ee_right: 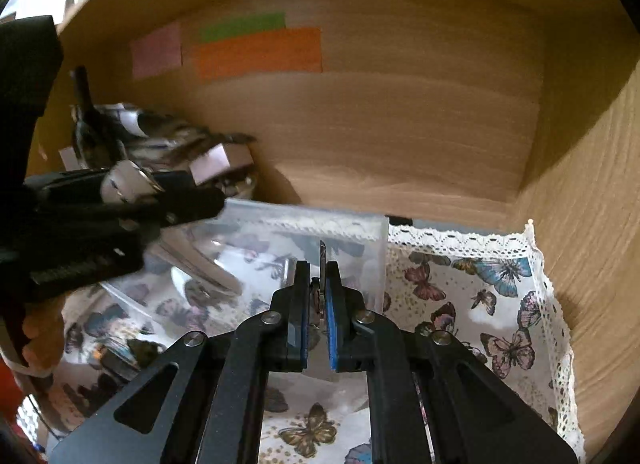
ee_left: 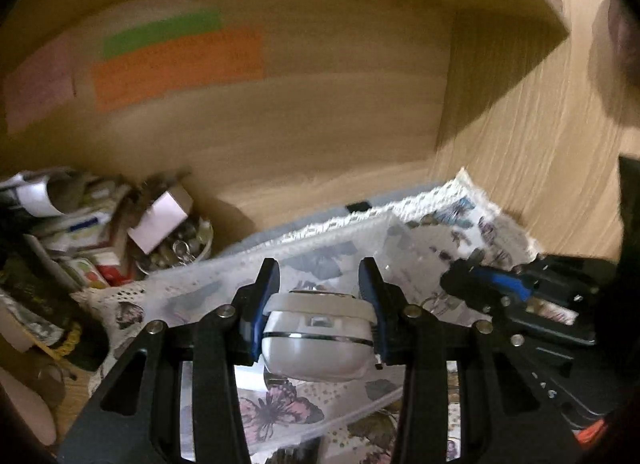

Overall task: Organize rigid objects
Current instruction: 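Lower the white device into the box with the left tool while the right tool releases the keys inside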

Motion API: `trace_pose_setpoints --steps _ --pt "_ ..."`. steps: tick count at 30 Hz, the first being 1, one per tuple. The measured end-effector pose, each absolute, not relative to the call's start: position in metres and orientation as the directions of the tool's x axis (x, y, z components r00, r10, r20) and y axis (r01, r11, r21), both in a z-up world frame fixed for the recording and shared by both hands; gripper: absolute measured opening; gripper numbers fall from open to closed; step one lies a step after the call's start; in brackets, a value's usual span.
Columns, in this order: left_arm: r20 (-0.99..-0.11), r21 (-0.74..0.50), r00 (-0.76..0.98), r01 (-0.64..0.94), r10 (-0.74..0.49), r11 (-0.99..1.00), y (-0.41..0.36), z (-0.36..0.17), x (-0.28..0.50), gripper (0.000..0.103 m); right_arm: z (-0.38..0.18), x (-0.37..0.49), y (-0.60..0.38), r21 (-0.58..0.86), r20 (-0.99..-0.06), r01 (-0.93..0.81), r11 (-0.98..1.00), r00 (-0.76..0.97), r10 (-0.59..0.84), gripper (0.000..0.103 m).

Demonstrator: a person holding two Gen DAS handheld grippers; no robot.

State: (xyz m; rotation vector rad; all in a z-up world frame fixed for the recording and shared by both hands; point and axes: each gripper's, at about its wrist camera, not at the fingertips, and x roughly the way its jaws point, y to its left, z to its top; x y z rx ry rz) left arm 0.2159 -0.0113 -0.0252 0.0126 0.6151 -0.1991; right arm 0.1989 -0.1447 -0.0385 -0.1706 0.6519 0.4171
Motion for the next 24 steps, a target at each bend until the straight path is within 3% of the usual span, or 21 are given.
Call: trace_pose_setpoints --steps 8,20,22,24 --pt "-0.644 -0.035 0.744 0.203 -0.177 0.979 -0.003 -0.059 0.218 0.041 -0.060 0.211 -0.134 -0.048 -0.699 -0.456 0.889 0.651 0.296 0.006" --pt "-0.732 -0.074 0.657 0.185 -0.180 0.980 0.005 -0.086 0.228 0.041 -0.074 0.217 -0.124 -0.047 -0.736 -0.471 0.881 0.612 0.288 0.007" --pt "-0.717 -0.072 0.675 0.176 -0.174 0.982 0.007 -0.080 0.223 0.041 -0.070 0.215 -0.125 -0.042 -0.731 -0.469 0.882 0.617 0.293 0.010" --pt "-0.700 -0.060 0.695 0.171 -0.163 0.983 0.009 -0.072 0.217 0.041 -0.064 0.211 -0.126 -0.038 -0.717 -0.465 0.885 0.629 0.300 0.022"
